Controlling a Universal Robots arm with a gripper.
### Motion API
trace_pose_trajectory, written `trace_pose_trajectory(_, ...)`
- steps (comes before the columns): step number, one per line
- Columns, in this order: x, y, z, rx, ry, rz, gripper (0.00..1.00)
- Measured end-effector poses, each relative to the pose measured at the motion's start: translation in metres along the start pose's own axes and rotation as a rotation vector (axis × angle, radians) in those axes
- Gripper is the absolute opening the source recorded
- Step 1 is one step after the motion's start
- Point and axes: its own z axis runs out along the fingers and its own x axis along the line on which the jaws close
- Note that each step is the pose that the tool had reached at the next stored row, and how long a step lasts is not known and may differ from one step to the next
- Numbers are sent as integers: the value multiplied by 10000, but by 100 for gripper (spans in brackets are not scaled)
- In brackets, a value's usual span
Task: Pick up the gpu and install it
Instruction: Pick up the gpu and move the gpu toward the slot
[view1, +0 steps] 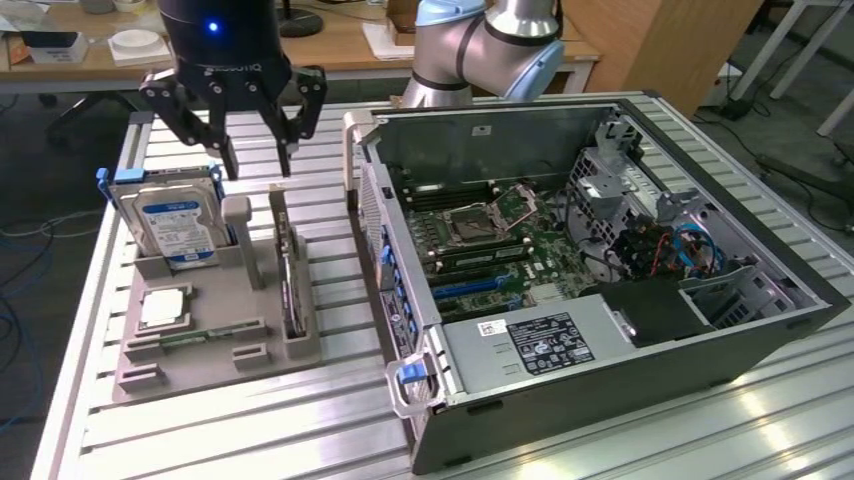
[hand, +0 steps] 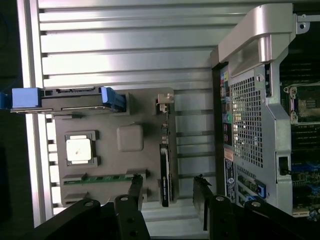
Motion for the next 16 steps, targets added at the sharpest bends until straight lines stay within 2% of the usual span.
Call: trace_pose_trajectory(16,4,-6,135,-1,1,0,53)
